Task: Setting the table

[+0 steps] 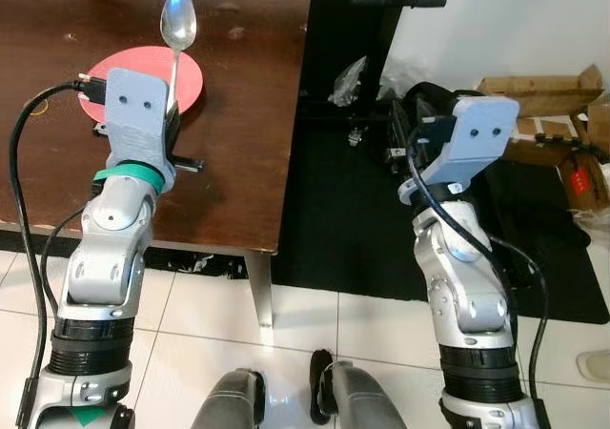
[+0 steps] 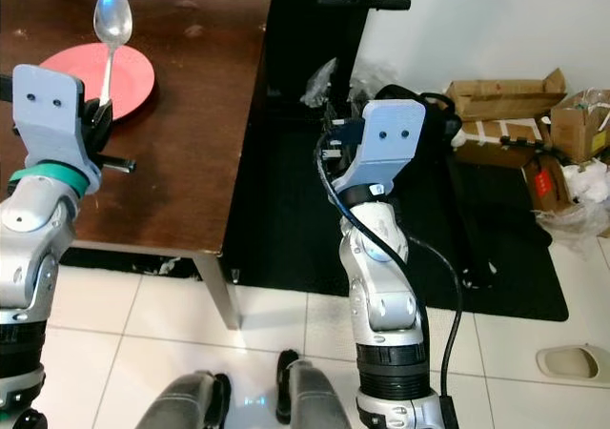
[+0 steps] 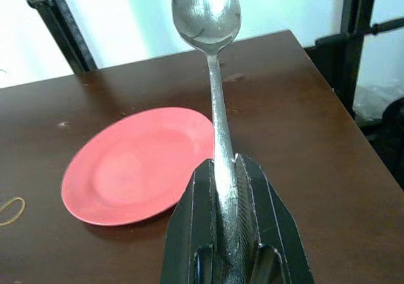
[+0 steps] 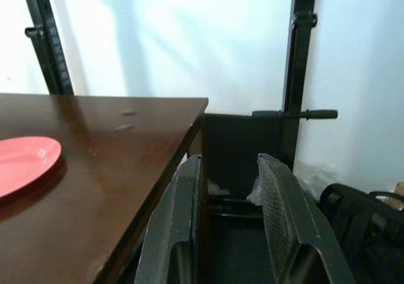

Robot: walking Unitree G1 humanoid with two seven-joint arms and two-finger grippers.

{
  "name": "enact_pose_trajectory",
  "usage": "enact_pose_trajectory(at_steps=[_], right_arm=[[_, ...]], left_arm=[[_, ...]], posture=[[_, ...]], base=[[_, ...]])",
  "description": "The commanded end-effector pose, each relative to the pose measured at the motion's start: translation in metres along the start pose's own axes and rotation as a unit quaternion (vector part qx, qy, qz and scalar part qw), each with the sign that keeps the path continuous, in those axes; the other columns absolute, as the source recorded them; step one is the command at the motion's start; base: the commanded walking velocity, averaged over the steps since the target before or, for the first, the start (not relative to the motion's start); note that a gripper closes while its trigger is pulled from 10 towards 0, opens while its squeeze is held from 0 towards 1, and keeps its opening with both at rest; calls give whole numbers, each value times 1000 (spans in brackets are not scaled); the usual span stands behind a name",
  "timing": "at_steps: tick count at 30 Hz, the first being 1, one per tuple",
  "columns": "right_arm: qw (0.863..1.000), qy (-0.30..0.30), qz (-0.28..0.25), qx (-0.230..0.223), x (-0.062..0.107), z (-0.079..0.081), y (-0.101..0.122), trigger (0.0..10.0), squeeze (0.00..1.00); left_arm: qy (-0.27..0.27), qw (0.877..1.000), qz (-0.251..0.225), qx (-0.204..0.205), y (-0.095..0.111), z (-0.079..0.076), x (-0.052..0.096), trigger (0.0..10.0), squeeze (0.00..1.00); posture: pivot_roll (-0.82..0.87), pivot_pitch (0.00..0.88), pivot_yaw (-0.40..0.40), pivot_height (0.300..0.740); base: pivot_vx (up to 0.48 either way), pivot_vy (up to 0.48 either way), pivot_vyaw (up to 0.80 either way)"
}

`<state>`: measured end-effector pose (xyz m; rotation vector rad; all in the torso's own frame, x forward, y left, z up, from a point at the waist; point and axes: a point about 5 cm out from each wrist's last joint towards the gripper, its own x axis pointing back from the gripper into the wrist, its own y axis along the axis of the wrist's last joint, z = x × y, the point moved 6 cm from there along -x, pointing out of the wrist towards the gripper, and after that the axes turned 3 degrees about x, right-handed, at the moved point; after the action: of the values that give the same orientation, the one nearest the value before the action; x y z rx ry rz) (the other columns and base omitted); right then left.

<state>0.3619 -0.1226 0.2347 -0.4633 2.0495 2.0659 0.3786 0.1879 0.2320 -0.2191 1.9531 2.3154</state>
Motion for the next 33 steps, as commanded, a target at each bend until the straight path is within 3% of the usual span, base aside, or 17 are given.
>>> enact_pose_trajectory(at_steps=[1,12,33], right_arm=[[1000,-7,-2,2,0,-4,-1,10000,0],[1000,-22,-9,12,-2,-13,-2,10000,0],[999,-22,-6,22,-1,-16,-7,10000,0]], left_arm=[[9,1000,-4,3,-1,4,-2,10000,0],[-2,999,-31,18,8,-5,-13,10000,0],[-14,999,-37,27,5,-15,-16,10000,0]], posture=[[74,39,42,740],[51,1,48,740],[39,0,51,740]], base=[[0,0,0],[0,0,0],[-305,0,0]])
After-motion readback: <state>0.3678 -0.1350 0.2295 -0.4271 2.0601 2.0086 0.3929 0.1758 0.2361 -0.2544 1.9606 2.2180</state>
